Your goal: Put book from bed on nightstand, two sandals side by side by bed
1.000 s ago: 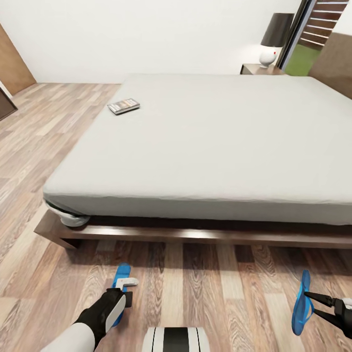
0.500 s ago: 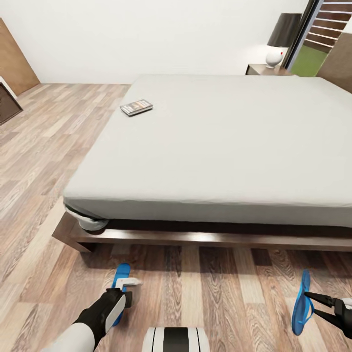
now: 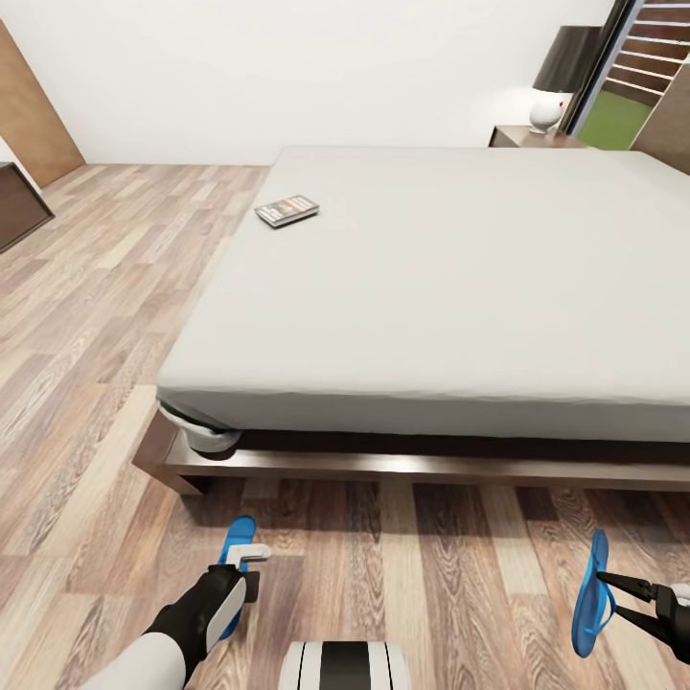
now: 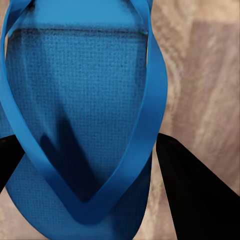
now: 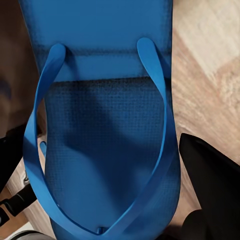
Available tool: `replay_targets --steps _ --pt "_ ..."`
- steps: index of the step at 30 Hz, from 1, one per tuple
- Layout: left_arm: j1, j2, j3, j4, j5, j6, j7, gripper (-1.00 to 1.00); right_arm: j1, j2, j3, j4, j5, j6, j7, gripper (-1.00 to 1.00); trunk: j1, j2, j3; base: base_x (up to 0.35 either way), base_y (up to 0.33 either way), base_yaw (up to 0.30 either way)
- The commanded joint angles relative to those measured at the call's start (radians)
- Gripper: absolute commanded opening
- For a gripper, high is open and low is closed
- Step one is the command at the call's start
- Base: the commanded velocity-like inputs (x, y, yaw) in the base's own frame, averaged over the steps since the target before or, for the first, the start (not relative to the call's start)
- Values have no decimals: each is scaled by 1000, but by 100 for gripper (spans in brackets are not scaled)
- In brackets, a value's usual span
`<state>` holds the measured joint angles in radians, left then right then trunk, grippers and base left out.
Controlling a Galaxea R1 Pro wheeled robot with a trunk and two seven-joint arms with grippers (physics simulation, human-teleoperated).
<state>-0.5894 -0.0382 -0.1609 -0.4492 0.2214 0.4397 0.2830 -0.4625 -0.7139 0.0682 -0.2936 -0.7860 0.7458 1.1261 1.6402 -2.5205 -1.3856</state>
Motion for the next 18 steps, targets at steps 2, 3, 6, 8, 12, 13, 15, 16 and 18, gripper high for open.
replay_targets --steps 2,3,6,8,12,13,15,16,18 --pt "0 1 -7 -2 9 5 7 -100 -1 -1 7 1 -9 6 1 -100 0 -1 -5 0 5 0" --pt "0 1 -7 -2 9 5 7 -100 -1 -1 7 1 -9 6 1 -100 1 -1 -8 0 3 0" --pt "0 1 -6 -2 9 5 7 -100 -1 -1 7 1 -9 6 1 -100 2 -1 -20 0 1 0" --pt "0 1 -6 -2 9 5 7 -100 0 -1 7 1 -9 6 1 -100 3 -2 -28 0 0 0" --pt "0 1 -6 -2 9 5 7 -100 -1 -1 7 1 -9 6 1 -100 5 -3 -43 0 0 0" --pt "0 1 -6 -2 9 5 7 -100 -1 -1 7 1 -9 6 1 -100 5 -3 -47 0 0 0" --pt "0 1 -6 -2 9 5 7 -100 0 -1 7 1 -9 6 1 -100 6 -4 -55 0 0 0" --pt "-1 1 -6 -2 9 5 7 -100 0 -1 7 1 -9 6 1 -100 7 -4 -59 0 0 0" --pt "0 1 -6 -2 9 5 7 -100 -1 -1 7 1 -9 6 1 -100 7 -4 -66 0 0 0"
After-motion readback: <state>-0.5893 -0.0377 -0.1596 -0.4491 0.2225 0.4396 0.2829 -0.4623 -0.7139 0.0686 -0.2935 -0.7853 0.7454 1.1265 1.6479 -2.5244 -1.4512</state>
